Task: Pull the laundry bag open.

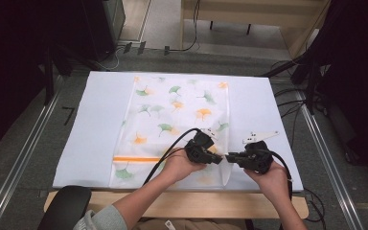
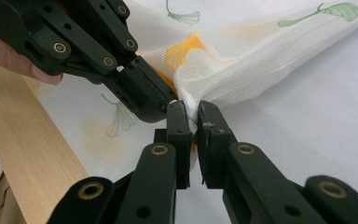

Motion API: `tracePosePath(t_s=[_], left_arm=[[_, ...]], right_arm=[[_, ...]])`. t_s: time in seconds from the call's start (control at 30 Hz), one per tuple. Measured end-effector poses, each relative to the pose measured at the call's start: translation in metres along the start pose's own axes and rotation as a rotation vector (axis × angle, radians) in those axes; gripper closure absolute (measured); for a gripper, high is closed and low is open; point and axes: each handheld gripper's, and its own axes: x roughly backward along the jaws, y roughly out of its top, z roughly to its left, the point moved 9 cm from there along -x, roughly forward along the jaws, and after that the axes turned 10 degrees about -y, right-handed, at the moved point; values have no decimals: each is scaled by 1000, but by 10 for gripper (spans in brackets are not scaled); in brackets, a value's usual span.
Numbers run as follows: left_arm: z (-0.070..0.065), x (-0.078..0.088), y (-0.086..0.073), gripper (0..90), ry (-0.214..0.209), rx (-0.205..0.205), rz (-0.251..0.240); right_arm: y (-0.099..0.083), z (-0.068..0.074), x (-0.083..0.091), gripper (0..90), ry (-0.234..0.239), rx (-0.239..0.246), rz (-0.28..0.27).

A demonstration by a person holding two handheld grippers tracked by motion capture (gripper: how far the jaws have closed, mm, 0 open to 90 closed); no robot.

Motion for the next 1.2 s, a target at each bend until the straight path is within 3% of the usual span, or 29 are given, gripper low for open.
tracePosePath(t_s=[0.03,0.13,0.23,0.43,0.57,0.83,1.2], left_arm=[[3,0,-1,900,17,-12,11],[4,0,-1,900,-11,16,4],[3,1,-1,900,-10,4,6],[11,8,-7,900,30,-20,28],[22,16,-14,900,38,26,38],[17,20,-20,900,10,28,23],[19,22,-22,900,26,23,33]], right_arm=[[0,0,0,863,1,-4,2],[0,1,0,863,6,-9,2],[0,0,1,863,6,-10,-1],[2,2,1,863,8,10,-6],[2,0,4,863,9,13,-15],[2,-1,3,863,11,2,-12],[3,3,2,863,15,3,-8]])
